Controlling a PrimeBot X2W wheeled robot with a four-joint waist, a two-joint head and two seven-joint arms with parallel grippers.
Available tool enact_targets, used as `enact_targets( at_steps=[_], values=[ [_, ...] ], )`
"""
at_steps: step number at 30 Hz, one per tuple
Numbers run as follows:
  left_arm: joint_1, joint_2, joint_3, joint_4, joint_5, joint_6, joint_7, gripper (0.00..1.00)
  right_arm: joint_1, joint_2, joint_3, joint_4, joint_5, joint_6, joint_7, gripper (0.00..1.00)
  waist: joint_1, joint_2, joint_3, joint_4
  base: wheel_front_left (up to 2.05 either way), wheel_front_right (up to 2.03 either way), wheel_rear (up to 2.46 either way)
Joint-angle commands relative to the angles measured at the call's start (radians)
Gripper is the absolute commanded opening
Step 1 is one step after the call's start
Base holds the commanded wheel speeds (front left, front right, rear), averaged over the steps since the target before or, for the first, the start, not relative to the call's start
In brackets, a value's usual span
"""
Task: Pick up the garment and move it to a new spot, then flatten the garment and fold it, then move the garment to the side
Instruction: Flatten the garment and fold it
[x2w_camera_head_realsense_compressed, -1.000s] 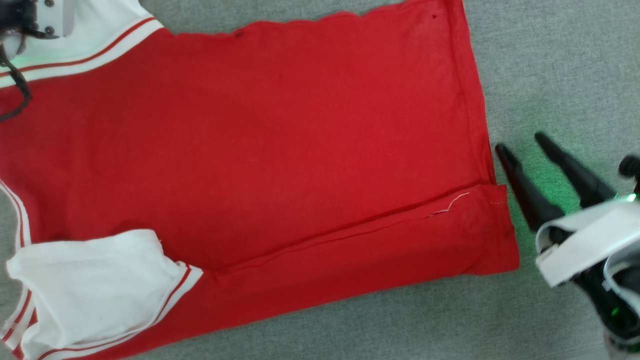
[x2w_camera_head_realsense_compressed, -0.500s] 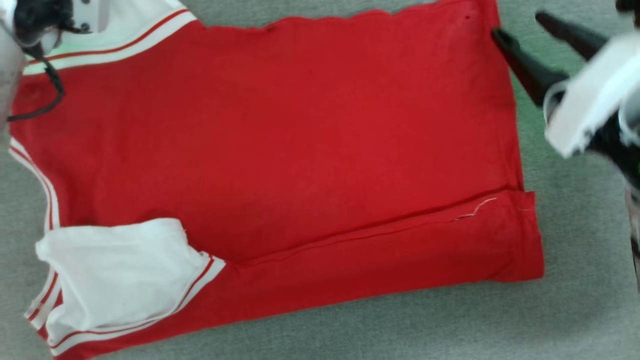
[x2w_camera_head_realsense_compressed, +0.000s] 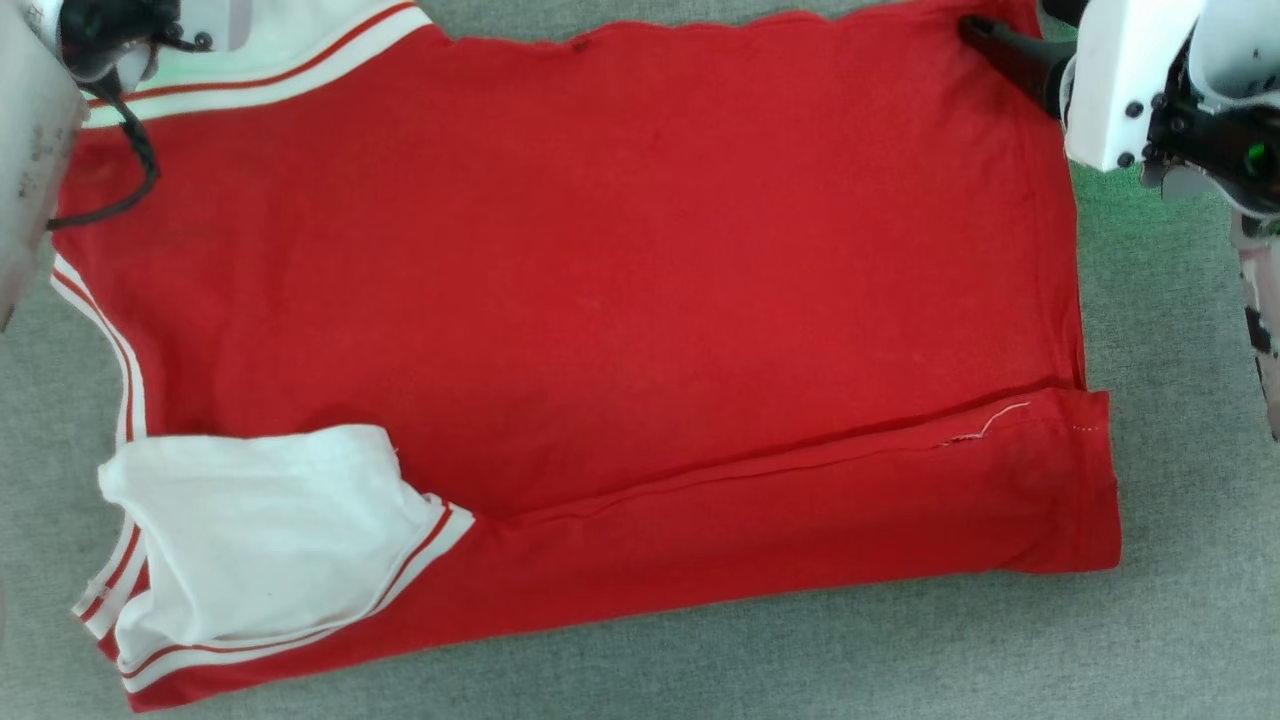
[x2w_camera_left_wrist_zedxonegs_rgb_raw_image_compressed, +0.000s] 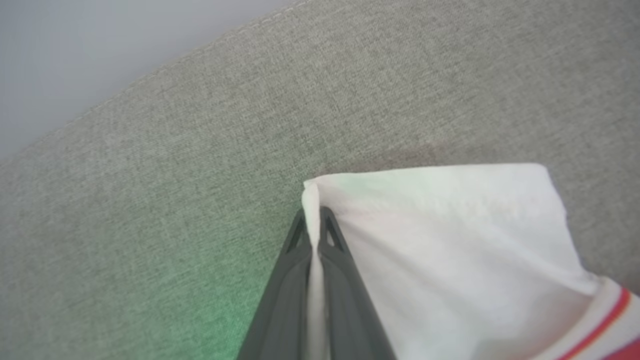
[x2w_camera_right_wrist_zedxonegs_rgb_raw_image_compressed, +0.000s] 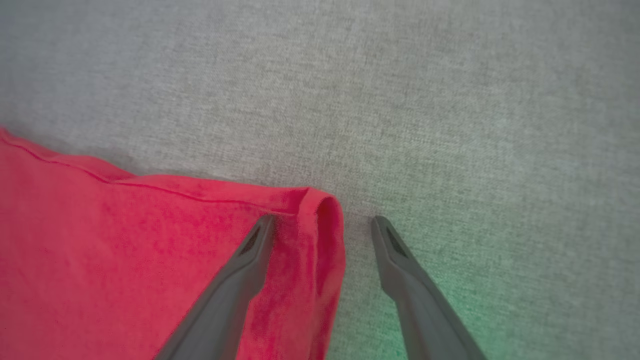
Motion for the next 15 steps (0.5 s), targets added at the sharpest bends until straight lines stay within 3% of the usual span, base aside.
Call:
enact_targets(
  at_steps=[1,2,6,15],
  values=[
    [0.048,0.002,-0.018,0.022,-0.005,-0.003,0.008,0.0,0.014,0.002,0.023,0.033,0.006,-0.001,0.027,0.46,0.0,-0.0001,0.0,0.001,0.0,0.0,0.0],
    [0.047,0.001,-0.019,0.023,-0.007,-0.004,0.005,0.0,0.011,0.001,0.032,0.047,0.01,-0.001,0.043,0.0,0.0,-0.0001,0.0,0.001,0.0,0.0,0.0],
    [0.048,-0.003,-0.02,0.029,-0.01,-0.005,-0.011,0.0,-0.011,-0.004,0.048,0.067,0.025,-0.001,0.062,0.0,0.0,-0.0001,-0.003,0.007,0.0,0.0,0.0],
    [0.022,-0.006,0.002,0.004,-0.035,-0.004,-0.101,0.0,-0.014,-0.057,0.073,0.039,0.058,-0.001,-0.05,0.0,0.0,-0.0001,-0.054,0.043,0.0,0.0,0.0]
  ],
)
